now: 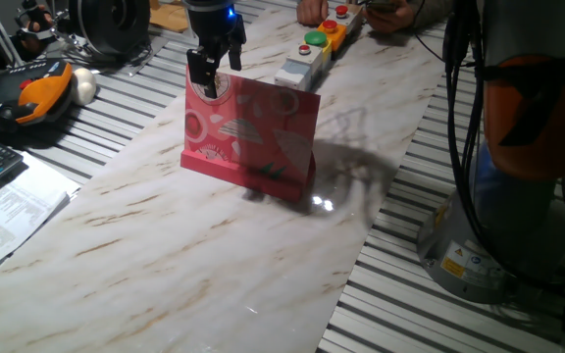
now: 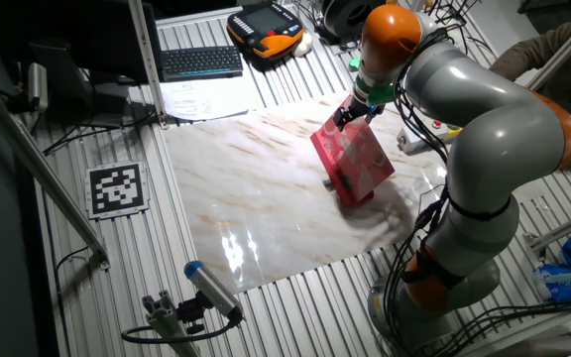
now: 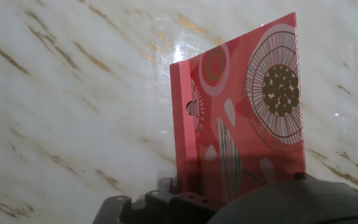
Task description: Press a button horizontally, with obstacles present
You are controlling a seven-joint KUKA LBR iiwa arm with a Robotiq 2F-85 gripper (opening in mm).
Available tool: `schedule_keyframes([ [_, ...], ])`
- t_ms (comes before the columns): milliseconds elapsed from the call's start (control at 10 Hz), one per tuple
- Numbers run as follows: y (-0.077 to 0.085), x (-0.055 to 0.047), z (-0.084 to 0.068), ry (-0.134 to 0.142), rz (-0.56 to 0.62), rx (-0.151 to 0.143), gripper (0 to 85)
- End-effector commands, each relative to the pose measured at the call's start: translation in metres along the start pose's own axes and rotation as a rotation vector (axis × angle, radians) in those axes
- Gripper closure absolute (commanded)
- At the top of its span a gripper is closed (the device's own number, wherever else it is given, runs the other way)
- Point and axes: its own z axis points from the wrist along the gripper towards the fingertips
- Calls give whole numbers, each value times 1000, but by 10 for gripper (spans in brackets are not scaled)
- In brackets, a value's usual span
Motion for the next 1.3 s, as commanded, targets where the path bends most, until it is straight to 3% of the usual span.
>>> schedule_keyframes([
  [0,0,0,0,108,-201,135,850],
  [700,-3,5,-1,85,-215,127,850],
  [1200,-3,5,-1,84,-191,129,850],
])
